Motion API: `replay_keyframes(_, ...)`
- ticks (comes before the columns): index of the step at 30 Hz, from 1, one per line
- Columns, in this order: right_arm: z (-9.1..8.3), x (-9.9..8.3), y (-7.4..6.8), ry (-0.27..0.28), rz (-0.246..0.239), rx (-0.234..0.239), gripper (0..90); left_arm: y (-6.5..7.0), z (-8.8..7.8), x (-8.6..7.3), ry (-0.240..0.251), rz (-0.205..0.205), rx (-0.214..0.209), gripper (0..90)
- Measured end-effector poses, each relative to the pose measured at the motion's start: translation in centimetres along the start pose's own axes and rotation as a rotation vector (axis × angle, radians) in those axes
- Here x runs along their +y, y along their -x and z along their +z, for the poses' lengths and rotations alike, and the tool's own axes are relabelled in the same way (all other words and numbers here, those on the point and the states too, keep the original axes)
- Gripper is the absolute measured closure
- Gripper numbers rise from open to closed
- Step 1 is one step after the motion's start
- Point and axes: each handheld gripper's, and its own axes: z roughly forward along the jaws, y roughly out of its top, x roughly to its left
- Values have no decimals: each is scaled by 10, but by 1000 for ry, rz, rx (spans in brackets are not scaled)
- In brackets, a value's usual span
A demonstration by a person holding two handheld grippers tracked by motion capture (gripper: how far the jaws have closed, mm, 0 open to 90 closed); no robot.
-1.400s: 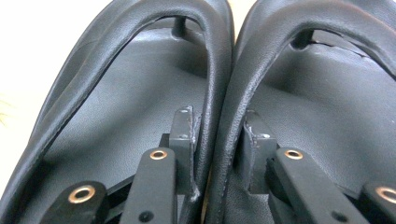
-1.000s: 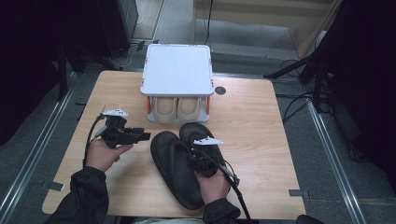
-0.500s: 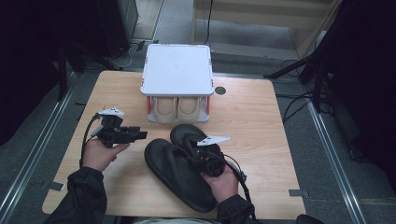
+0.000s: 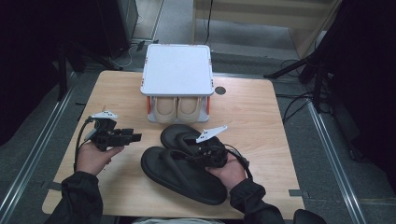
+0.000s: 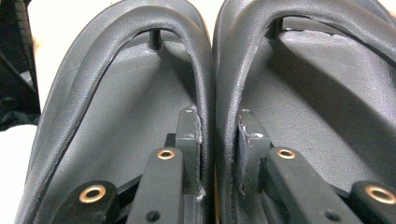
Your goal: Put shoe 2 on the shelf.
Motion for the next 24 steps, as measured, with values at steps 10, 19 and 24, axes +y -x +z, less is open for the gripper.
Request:
replay_keyframes(10,1,15,15,-49,-93,114,753,-2,-10,-13,-7,-19,37,466)
replay_keyframes(19,2,33,23,-68,-167,172,752,-5,-20,-25,-3,-50,62,457)
replay_keyframes(24,0,45,24,-79,-215,204,752,-6,-24,-28,10,-57,71,454)
